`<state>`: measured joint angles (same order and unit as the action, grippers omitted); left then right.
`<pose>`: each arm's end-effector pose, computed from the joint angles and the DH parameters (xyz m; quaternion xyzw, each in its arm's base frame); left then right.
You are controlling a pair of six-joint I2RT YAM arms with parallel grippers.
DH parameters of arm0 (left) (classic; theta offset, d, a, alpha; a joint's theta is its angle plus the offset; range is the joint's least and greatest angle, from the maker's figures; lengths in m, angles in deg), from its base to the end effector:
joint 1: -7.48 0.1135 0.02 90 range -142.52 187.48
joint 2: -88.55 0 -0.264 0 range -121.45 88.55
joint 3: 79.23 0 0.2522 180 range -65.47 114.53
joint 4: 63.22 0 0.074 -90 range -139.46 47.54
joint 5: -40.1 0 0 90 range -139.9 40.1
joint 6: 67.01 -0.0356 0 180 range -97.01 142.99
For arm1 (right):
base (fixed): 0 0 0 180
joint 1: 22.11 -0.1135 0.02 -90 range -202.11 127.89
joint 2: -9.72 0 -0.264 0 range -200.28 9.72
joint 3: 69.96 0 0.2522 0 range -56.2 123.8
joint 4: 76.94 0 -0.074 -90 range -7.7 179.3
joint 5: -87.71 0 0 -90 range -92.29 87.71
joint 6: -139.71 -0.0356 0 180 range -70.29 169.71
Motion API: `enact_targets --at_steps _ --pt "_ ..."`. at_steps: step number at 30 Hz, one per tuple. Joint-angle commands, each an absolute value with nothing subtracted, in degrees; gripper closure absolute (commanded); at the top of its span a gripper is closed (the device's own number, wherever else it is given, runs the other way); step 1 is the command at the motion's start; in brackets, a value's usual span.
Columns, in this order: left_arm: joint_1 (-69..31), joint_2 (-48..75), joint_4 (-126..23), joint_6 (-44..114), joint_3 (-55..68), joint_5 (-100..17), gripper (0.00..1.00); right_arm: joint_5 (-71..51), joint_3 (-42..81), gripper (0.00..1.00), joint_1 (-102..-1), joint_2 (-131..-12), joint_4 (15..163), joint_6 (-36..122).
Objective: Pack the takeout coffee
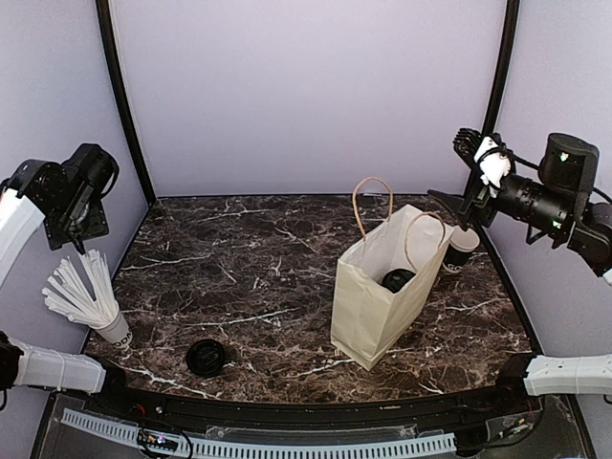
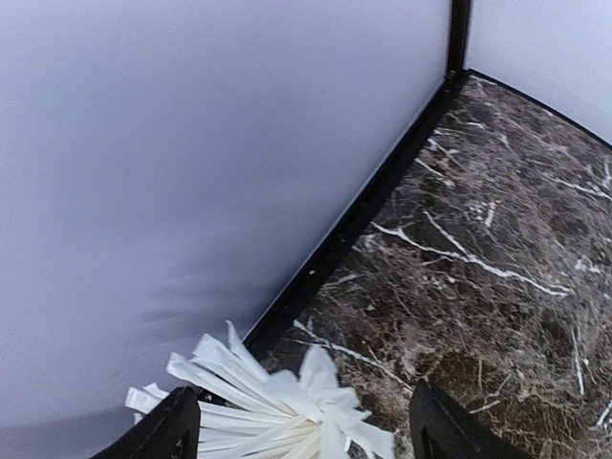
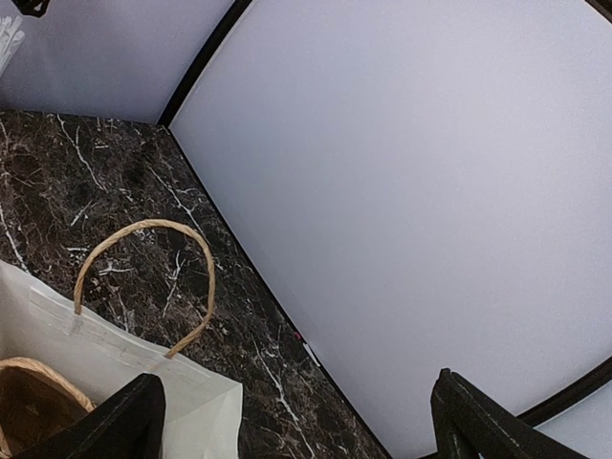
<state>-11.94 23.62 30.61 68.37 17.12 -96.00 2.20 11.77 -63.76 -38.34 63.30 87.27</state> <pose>0.1680 -0.0320 0.3966 -0.2917 0.8498 0.2035 0.3890 0.1231 0.1058 0.4381 -0.4535 0.5892 -0.0053 0.6686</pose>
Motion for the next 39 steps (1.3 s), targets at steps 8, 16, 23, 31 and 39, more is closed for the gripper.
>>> enact_targets --at_steps 8,16,23,31,39 --pt "5.4 26.5 20.0 56.5 10.4 -82.1 0.38 1.5 10.7 0.01 -64.8 -38.3 65.0 87.2" --pt "6.2 26.6 18.6 56.6 6.0 -80.9 0.60 1.9 9.9 0.01 -64.8 -38.0 64.9 87.6" --pt "6.2 27.8 21.1 56.3 8.3 -81.1 0.71 1.5 9.2 0.01 -64.9 -38.2 65.1 87.8" --pt "6.2 27.2 25.5 56.1 11.4 -81.2 0.78 1.4 9.0 0.01 -65.0 -38.2 65.4 87.9" --pt "6.2 27.0 25.6 55.4 10.7 -81.6 0.80 1.2 8.9 0.01 -65.0 -38.3 65.3 88.1"
